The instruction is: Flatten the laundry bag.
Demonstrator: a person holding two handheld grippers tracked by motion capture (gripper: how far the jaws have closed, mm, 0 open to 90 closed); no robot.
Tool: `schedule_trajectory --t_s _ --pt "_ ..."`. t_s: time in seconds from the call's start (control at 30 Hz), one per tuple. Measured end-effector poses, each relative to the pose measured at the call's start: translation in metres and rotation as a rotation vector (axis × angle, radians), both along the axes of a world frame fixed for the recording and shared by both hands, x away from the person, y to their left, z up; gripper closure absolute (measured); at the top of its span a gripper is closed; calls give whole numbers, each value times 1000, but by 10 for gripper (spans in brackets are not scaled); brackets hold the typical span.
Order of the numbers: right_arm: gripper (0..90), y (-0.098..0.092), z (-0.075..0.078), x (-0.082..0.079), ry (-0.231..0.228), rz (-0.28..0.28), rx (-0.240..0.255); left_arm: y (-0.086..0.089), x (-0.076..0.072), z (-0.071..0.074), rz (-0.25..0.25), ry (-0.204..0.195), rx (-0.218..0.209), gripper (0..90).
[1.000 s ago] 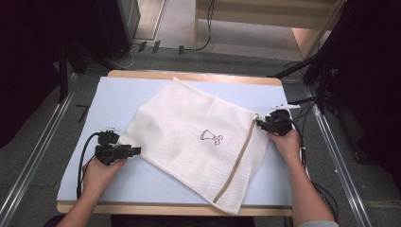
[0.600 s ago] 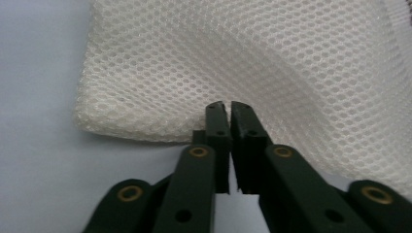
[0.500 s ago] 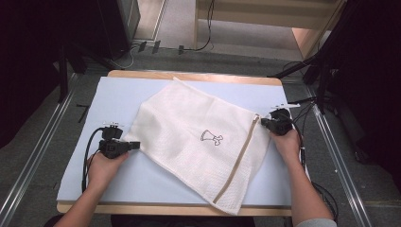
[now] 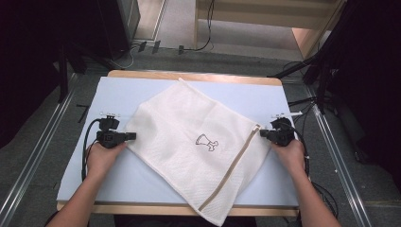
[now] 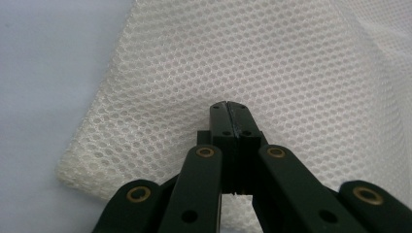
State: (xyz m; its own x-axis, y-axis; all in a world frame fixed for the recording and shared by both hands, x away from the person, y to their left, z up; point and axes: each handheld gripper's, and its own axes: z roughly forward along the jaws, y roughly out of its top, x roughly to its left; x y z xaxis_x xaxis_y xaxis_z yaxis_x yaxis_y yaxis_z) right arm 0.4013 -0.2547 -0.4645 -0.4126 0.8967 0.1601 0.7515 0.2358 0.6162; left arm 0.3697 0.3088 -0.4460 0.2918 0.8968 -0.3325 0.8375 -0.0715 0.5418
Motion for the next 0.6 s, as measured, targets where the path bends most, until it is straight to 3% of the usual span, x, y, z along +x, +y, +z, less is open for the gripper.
schedule_trajectory --t_s 0.03,0.3,0.37,0.5,0.6 --pt "900 0 0 -11 8 15 11 3 3 2 1 -13 -1 900" --pt "900 11 0 -43 10 90 4 10 18 5 8 -30 13 900" --pt "900 23 1 -56 17 139 -2 13 23 6 7 -34 32 900" --pt "900 39 2 -71 40 228 13 17 28 5 10 -36 27 871" --pt "900 44 6 -76 15 250 -26 19 27 6 13 -36 19 843"
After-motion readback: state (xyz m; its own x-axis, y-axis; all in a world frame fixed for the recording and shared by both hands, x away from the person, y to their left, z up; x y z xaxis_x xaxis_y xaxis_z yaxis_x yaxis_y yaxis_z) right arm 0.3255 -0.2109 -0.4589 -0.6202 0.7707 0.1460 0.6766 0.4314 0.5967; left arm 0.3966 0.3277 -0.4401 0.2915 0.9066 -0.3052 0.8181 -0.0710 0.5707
